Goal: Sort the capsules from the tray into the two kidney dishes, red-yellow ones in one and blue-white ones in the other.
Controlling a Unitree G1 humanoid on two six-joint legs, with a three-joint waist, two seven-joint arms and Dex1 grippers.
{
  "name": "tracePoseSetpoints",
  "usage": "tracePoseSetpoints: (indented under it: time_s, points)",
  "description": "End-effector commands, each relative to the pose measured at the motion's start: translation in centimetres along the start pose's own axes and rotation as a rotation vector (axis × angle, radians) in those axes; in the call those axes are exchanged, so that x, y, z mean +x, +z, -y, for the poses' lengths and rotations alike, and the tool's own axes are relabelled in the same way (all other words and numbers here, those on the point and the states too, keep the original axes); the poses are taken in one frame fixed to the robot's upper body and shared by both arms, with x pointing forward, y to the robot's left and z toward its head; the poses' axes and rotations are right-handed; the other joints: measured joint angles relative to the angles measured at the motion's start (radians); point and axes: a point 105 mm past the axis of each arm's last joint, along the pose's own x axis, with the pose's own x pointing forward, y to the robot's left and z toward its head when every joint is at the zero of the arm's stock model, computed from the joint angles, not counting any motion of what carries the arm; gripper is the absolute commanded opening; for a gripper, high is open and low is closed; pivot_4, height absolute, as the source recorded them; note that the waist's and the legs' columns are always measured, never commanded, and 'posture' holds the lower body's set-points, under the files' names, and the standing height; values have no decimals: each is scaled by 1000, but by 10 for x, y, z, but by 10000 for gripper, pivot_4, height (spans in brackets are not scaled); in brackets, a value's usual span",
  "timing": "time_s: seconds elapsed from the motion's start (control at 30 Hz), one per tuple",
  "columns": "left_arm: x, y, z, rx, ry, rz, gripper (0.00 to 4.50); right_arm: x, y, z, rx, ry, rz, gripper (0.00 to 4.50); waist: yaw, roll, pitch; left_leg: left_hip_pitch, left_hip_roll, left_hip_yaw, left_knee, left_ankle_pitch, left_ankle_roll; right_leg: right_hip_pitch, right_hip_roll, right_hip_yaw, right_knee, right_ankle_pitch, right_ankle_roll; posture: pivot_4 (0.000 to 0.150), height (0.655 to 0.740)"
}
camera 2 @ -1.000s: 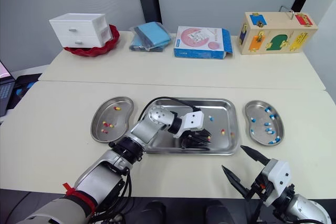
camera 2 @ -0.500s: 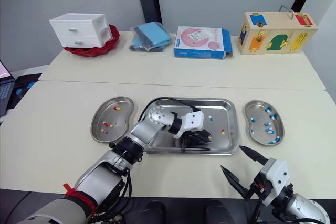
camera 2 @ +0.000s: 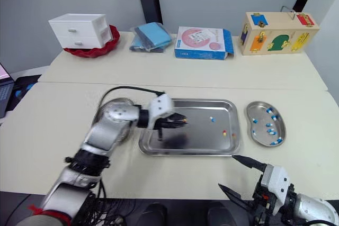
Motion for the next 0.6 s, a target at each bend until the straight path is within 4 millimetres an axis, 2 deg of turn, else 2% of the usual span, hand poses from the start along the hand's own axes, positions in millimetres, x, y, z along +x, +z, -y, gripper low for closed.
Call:
tracePoseSetpoints:
  time_s: [0.03, 0.13, 0.3, 0.47, 0.6]
  points:
    - [-43, 9, -25, -49, 241, 18, 4301, -1, 12, 10, -43, 19, 59, 45000, 0, 0, 0, 0, 0, 0, 0, 0, 0, 0, 0, 0, 0, 0, 0, 1500, 7400]
    - [-81, -10, -39, -114, 426, -44, 4301, 0, 14, 14, -51, 56, 72, 45000, -2, 0, 0, 0, 0, 0, 0, 0, 0, 0, 0, 0, 0, 0, 0, 1500, 7400]
    - [-119, -34, -41, -221, 594, -106, 4301, 1, 11, 15, -45, 125, 72, 45000, 4, 0, 0, 0, 0, 0, 0, 0, 0, 0, -1, 0, -1, 0, 0, 1500, 7400]
    - [-136, -56, -38, -274, 686, -157, 4301, 5, 10, 19, -50, 163, 86, 45000, 3, -1, 0, 0, 0, 0, 0, 0, 0, 0, -1, -1, 0, 0, 0, 1500, 7400]
    - [-137, -60, -39, -288, 718, -158, 4301, 8, 9, 21, -48, 174, 86, 45000, 5, -1, 0, 0, 0, 0, 0, 0, 0, 0, -1, -1, 0, 0, 0, 1500, 7400]
